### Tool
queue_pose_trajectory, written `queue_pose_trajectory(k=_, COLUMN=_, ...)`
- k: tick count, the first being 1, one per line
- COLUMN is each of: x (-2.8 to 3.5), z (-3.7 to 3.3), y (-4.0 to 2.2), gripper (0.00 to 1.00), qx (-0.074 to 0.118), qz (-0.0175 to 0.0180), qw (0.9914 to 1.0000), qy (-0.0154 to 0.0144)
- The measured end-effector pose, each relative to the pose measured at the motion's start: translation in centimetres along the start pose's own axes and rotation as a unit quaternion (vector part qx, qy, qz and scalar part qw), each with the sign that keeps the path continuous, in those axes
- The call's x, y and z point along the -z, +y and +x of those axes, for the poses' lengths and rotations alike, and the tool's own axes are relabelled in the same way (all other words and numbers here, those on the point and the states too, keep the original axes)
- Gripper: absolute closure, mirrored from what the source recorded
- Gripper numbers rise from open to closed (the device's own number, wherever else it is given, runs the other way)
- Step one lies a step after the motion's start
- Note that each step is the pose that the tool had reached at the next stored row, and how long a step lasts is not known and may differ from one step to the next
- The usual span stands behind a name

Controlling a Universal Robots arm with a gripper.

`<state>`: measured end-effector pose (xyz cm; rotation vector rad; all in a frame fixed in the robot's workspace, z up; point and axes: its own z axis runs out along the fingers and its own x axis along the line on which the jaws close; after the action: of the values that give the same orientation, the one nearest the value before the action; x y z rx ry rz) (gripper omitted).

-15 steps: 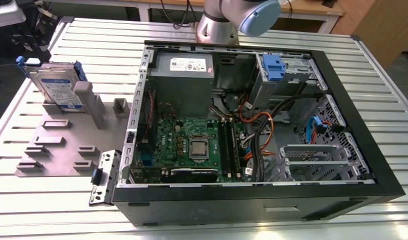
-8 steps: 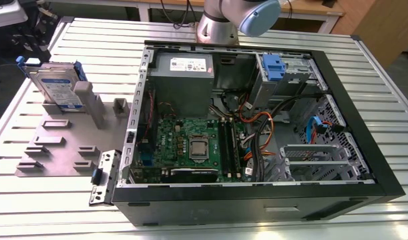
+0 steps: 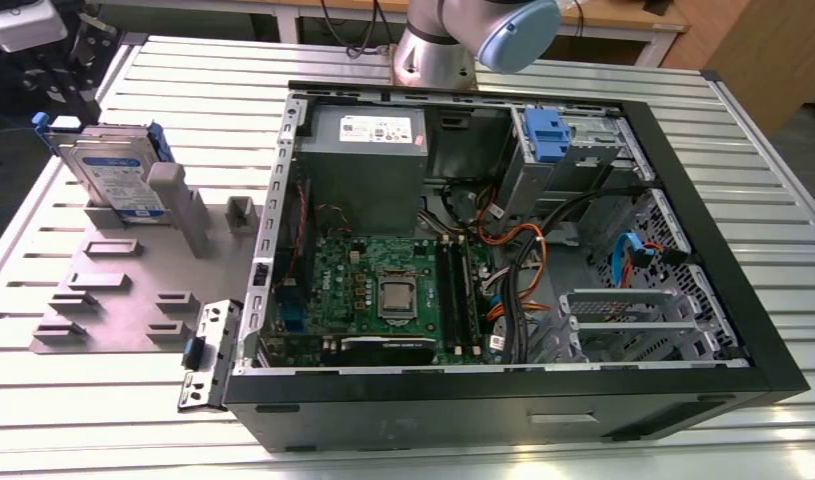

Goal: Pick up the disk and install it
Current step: 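Pick up the disk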

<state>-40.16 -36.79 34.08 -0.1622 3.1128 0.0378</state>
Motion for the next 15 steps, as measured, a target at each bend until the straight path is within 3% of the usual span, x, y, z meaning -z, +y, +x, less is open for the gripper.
queue_pose_trajectory(k=4, x=0.00, z=0.00, y=0.00, gripper=0.89, qx=0.027, qz=-0.0007, qw=0.99964, qy=0.0006)
queue_pose_trajectory(k=10, x=0.00, z=0.00, y=0.00, gripper=0.89, qx=0.062, qz=-0.0016, qw=0.99806, qy=0.0014)
queue_pose_trajectory(k=15, x=0.00, z=0.00, y=0.00, gripper=0.89, qx=0.098, qz=-0.0025, qw=0.99517, qy=0.0022)
